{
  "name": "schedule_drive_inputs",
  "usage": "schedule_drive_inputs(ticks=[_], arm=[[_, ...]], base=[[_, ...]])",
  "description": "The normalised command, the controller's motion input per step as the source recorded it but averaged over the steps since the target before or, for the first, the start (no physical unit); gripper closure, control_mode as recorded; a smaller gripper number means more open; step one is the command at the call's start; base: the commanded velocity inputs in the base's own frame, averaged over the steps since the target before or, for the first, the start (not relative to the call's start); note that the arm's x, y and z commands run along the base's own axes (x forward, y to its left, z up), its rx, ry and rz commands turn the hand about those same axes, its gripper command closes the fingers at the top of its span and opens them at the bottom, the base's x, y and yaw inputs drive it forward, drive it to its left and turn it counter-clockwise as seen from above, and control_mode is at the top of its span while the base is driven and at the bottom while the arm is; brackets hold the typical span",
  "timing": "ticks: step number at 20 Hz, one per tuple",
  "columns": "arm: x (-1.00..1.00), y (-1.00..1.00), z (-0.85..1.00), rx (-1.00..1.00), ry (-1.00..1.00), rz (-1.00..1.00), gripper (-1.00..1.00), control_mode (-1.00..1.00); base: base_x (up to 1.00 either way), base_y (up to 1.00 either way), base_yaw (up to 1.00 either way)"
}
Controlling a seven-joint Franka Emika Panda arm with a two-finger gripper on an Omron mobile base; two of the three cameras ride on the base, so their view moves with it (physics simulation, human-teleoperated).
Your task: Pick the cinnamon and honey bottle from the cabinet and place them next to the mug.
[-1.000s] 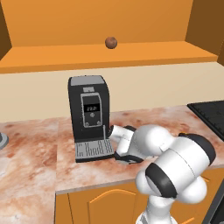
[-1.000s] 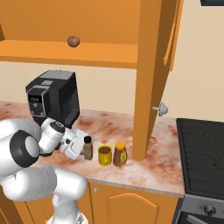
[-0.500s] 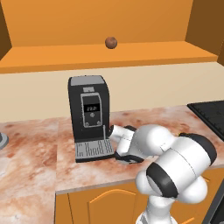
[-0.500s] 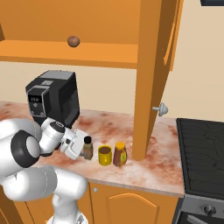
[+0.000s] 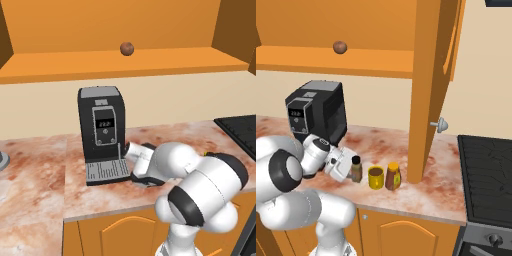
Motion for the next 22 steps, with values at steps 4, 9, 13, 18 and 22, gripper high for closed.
schedule_drive_inputs(ticks=[4,9,13,18,22], arm=[[0.00,0.00,0.35,0.00,0.01,0.00,-1.00,-1.00],[0.00,0.00,0.38,0.00,0.00,0.00,-1.00,-1.00],[-0.03,0.00,0.47,0.00,0.00,0.00,-1.00,-1.00],[-0.16,0.00,0.56,0.00,0.00,0.00,-1.00,-1.00],[-0.36,0.00,0.59,0.01,0.00,0.00,-1.00,-1.00]], base=[[0.00,0.00,0.00],[0.00,0.00,0.00],[0.00,0.00,0.00],[0.00,0.00,0.00],[0.00,0.00,0.00]])
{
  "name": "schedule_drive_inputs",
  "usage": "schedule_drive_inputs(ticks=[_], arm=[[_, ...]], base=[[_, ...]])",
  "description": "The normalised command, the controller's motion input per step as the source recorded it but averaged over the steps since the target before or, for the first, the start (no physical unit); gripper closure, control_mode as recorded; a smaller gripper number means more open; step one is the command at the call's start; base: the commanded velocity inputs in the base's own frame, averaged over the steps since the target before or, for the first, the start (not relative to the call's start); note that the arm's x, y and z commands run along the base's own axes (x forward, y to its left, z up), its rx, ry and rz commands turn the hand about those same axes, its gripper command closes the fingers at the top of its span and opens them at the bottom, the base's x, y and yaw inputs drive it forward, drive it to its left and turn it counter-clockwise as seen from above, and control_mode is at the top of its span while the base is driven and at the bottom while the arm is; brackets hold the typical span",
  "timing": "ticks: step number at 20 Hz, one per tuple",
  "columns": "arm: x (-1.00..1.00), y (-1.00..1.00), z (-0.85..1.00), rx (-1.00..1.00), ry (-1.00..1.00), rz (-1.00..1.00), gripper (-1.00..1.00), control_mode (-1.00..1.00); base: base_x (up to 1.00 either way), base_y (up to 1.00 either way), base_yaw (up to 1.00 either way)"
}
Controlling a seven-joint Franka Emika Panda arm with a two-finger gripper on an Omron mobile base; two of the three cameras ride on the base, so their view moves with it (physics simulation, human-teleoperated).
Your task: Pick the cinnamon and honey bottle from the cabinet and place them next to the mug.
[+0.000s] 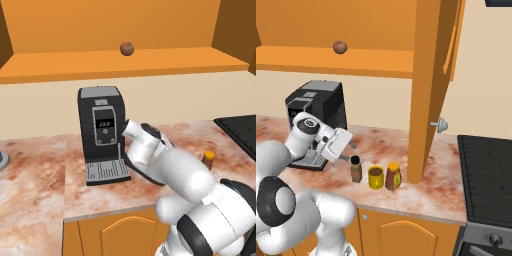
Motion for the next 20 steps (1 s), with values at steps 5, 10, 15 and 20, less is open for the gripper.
schedule_drive_inputs(ticks=[5,10,15,20], arm=[[-0.65,-0.01,0.32,0.00,0.00,0.00,-1.00,-1.00],[-0.70,-0.04,0.43,0.00,0.00,0.07,-1.00,-1.00],[-0.72,-0.17,0.45,0.02,-0.01,0.24,-1.00,-1.00],[-0.86,-0.38,0.29,0.13,-0.04,0.38,-1.00,-1.00]], base=[[0.00,0.00,0.00],[0.00,0.00,0.00],[0.00,0.00,0.00],[0.00,0.00,0.00]])
